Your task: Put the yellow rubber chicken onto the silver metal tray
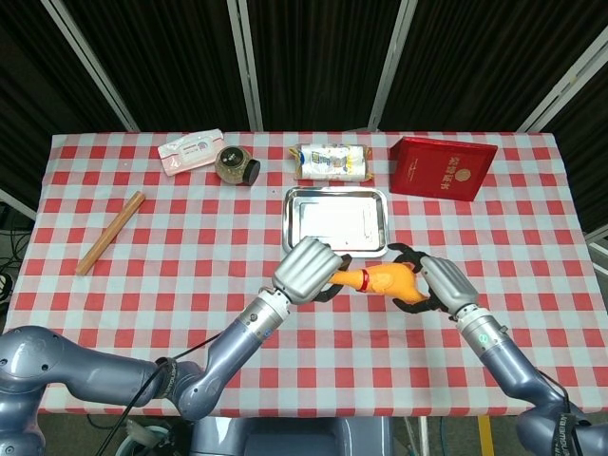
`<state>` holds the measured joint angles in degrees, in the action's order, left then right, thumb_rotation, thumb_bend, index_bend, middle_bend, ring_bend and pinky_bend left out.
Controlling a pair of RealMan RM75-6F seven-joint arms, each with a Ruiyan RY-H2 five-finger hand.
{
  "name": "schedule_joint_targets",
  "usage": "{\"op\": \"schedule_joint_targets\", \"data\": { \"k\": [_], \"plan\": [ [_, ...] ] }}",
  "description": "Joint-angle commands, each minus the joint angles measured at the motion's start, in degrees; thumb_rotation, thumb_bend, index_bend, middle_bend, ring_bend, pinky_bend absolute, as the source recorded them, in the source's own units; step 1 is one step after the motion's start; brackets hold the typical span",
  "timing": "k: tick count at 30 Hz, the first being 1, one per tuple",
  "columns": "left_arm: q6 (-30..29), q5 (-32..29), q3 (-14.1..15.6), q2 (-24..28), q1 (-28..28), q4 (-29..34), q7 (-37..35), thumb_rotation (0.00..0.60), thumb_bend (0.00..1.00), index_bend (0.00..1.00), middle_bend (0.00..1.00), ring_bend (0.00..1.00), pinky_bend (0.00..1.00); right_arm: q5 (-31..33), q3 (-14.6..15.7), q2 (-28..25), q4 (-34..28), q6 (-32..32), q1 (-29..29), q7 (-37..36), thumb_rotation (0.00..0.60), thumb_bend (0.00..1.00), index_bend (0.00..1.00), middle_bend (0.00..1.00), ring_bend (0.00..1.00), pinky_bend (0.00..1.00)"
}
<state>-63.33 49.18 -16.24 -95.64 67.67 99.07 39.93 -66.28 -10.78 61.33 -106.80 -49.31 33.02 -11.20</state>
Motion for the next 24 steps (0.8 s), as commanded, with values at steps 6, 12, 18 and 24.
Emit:
{"op": "schedule_joint_targets", "data": {
  "k": [6, 12, 18, 24],
  "plan": [
    [0.64, -0.26, 0.07, -0.31, -0.04, 0.19, -0.42, 0.600, 0.82, 0.66, 0.70, 0.59, 0.64, 0.05, -0.21, 0.28, 0.65, 0.63, 0.25, -1.08, 0.600, 0.28, 0.18, 0.31, 0.24, 0.32],
    [0.91, -0.44, 0.05, -1.04, 0.25, 0.05, -0.23, 0.600, 0.82, 0.66, 0.70, 0.59, 0.64, 0.64, -0.67, 0.46, 0.61, 0.13, 0.42, -0.96, 0.600, 0.28, 0.44, 0.44, 0.45, 0.53],
    [0.94, -0.56, 0.22, -1.25, 0.31, 0.56, 0.11, 0.600, 0.82, 0.66, 0.70, 0.59, 0.64, 1.45, -1.21, 1.22, 1.24, -0.44, 0.47, -1.41, 0.600, 0.34, 0.88, 0.79, 0.81, 0.88],
    [0.84, -0.90, 0.11, -0.96, 0.15, 1.02, 0.18, 0.600, 0.82, 0.66, 0.70, 0.59, 0.64, 1.89, -1.40, 1.87, 1.92, -0.78, 0.74, -0.74, 0.600, 0.47, 1.00, 0.98, 0.99, 1.00]
  ]
}}
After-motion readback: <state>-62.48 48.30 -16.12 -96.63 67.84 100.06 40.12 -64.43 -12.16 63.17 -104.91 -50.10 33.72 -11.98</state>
